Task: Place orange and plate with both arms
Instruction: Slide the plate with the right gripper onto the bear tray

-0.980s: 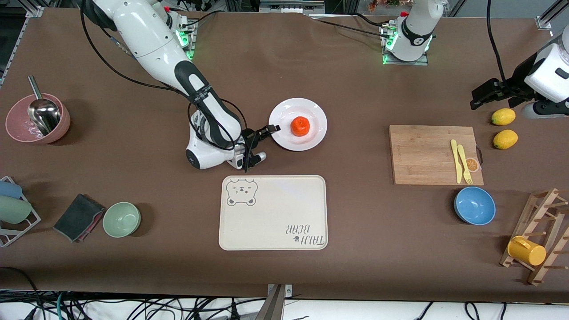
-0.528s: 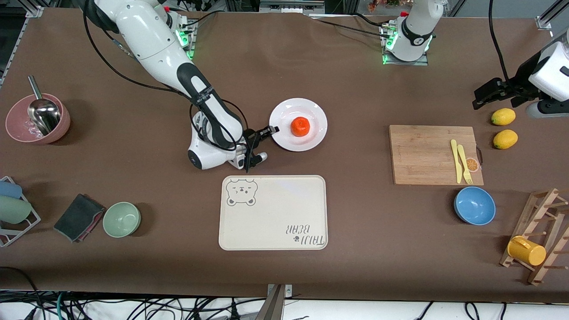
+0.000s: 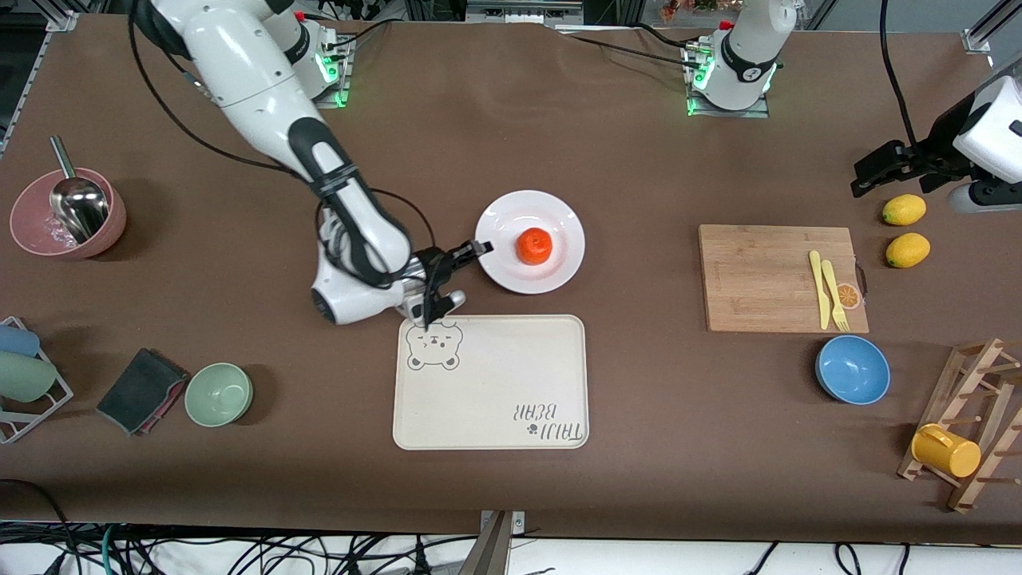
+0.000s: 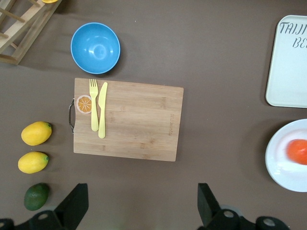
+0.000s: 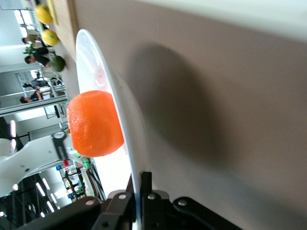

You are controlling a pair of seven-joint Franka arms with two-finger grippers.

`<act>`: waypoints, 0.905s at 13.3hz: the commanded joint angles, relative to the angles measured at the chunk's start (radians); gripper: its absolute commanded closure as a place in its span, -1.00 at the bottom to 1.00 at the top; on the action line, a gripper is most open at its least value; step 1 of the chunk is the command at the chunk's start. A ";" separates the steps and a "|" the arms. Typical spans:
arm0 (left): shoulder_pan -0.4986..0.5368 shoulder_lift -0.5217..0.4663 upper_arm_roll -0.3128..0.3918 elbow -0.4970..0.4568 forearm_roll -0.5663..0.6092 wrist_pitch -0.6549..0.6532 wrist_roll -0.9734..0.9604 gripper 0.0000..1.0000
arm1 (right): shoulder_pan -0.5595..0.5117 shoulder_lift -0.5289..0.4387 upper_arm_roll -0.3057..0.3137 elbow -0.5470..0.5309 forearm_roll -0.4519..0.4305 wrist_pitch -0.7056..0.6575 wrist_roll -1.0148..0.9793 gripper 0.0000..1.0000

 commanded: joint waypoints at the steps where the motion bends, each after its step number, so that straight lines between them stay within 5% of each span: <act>1: 0.008 0.015 -0.006 0.034 0.022 -0.025 0.028 -1.00 | -0.116 0.016 0.006 0.107 -0.036 -0.071 0.017 1.00; 5: 0.008 0.015 -0.006 0.034 0.022 -0.025 0.028 -1.00 | -0.194 0.018 -0.059 0.178 -0.029 -0.039 0.044 1.00; 8: 0.010 0.015 -0.006 0.034 0.022 -0.025 0.028 -1.00 | -0.187 0.118 -0.057 0.285 -0.017 0.082 0.133 1.00; 12: 0.008 0.015 -0.008 0.035 0.022 -0.025 0.021 -1.00 | -0.133 0.182 -0.056 0.341 0.150 0.147 0.158 1.00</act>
